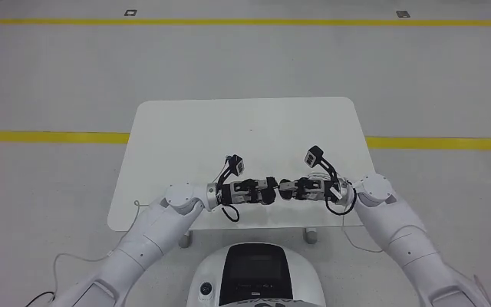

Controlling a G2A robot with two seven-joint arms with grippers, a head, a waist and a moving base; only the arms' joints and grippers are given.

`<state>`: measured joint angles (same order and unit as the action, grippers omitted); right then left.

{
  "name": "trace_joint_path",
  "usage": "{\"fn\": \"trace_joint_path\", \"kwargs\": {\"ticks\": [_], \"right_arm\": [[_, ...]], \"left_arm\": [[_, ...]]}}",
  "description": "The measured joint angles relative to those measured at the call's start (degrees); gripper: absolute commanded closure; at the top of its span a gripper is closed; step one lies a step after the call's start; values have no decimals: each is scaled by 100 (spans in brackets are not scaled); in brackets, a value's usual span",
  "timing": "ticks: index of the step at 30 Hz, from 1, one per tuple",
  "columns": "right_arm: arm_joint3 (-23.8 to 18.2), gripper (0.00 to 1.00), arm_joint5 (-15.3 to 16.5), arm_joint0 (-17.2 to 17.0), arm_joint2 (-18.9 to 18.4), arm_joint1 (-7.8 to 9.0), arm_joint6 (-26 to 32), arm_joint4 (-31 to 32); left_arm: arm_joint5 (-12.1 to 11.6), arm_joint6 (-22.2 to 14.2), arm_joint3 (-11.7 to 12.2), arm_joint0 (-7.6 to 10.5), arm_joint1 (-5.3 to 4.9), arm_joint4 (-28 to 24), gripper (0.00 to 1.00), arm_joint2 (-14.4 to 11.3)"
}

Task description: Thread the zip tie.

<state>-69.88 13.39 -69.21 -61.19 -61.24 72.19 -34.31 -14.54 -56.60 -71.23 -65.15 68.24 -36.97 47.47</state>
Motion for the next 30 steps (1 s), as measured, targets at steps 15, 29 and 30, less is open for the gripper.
{"fn": "trace_joint_path", "kwargs": {"ticks": [15,29,30], "right_arm": [[52,100,-46,-1,27,-4,-82,198],[152,100,-101,42,121,-40,6,144],[161,100,-106,49,131,-43,12,145]], "left_arm": [[-3,30,26,1,-5,17,74,-37],[-12,8,100,46,12,6,83,-114],[-12,5,105,49,13,5,85,-120]]}}
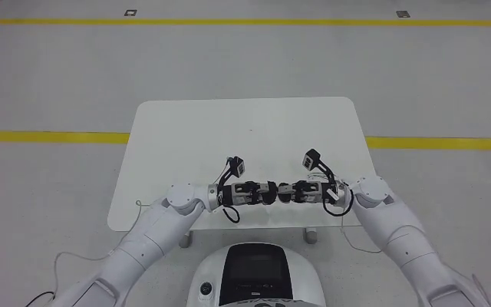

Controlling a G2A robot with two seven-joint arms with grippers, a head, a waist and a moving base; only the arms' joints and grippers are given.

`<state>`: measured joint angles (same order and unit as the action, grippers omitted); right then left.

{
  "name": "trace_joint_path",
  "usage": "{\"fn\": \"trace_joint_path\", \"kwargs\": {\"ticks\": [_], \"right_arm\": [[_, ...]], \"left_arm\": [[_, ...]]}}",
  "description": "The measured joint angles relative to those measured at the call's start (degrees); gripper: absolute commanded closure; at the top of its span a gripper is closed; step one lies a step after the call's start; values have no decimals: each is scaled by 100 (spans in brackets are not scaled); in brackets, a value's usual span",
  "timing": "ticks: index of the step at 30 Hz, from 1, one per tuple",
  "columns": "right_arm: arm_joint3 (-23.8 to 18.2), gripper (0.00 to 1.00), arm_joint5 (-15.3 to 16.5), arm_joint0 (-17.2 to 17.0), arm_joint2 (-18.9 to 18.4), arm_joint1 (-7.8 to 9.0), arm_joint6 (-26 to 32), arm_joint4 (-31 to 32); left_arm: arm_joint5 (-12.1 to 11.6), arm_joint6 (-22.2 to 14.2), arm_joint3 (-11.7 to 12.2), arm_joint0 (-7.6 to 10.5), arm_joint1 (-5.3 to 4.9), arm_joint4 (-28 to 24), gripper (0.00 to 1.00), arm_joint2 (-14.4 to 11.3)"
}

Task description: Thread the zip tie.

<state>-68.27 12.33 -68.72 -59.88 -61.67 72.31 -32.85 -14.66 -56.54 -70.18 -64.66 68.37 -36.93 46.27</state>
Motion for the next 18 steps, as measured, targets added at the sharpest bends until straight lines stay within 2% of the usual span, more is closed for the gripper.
{"fn": "trace_joint_path", "kwargs": {"ticks": [18], "right_arm": [[98,100,35,51,17,-37,117,-187]], "left_arm": [[-3,0,51,48,6,27,92,-55]]}}
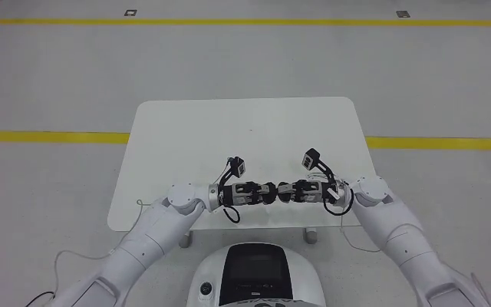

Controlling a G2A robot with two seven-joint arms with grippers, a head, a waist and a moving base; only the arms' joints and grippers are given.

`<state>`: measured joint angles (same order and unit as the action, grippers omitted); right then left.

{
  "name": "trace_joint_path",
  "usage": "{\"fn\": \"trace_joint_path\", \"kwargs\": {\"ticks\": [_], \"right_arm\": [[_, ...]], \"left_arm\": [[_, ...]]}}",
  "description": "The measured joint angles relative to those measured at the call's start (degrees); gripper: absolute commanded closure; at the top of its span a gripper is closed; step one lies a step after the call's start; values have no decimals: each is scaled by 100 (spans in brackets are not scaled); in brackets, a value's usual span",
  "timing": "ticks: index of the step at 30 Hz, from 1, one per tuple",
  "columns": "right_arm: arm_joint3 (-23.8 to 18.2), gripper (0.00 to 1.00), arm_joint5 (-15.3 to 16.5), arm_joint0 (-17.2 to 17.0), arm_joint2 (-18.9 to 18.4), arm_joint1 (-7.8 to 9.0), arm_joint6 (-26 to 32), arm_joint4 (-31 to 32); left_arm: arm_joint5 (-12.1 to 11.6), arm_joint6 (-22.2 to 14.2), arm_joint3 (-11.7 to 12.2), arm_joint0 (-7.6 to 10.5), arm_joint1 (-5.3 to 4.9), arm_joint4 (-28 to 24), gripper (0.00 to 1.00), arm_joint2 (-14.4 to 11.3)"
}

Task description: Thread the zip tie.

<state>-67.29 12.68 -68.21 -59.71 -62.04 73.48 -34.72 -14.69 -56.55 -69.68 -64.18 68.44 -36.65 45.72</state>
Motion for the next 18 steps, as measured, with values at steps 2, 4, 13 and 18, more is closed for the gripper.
{"fn": "trace_joint_path", "kwargs": {"ticks": [2,4,13,18], "right_arm": [[5,100,1,2,2,-3,10,-10],[9,100,1,4,3,-6,16,-16],[17,100,-3,8,16,-17,42,-20],[30,53,-17,11,20,-22,49,-20]], "left_arm": [[3,-7,5,6,0,1,92,-6],[4,-11,10,11,1,2,93,-11],[19,-25,37,31,5,7,100,-44],[3,-39,58,38,9,-2,100,-60]]}}
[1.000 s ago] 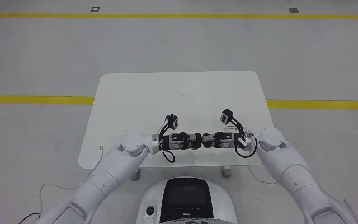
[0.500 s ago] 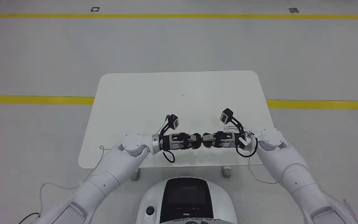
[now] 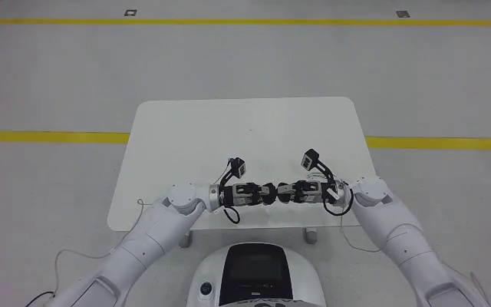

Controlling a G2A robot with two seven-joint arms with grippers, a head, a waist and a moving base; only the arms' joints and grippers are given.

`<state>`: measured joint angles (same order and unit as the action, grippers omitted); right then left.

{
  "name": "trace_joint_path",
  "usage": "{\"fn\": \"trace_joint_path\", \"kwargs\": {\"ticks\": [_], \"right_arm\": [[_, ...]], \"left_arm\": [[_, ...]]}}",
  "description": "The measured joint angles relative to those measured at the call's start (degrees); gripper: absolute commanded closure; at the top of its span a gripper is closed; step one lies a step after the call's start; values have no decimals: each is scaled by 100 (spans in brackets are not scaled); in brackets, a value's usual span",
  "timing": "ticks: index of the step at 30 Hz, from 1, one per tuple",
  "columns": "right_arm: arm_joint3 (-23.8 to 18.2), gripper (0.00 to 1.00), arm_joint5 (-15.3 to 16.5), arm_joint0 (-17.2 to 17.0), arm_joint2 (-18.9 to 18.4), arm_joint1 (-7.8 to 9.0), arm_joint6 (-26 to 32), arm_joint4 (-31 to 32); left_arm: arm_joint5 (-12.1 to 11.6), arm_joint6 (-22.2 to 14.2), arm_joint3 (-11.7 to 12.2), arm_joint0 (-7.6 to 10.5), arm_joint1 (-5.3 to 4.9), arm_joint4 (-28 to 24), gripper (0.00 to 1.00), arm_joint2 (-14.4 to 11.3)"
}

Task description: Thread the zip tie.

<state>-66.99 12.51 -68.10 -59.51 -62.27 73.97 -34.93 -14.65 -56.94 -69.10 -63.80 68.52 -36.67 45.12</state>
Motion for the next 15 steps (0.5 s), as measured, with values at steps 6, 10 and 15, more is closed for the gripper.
{"fn": "trace_joint_path", "kwargs": {"ticks": [6,10,15], "right_arm": [[9,0,-21,-5,-60,6,48,-95],[16,0,1,-20,-161,30,43,-98],[-25,0,14,-53,-274,56,48,-122]], "left_arm": [[-37,-9,31,5,-3,-18,100,9],[-73,-10,48,2,-10,-26,100,28],[-132,-32,85,4,-21,-17,100,53]]}}
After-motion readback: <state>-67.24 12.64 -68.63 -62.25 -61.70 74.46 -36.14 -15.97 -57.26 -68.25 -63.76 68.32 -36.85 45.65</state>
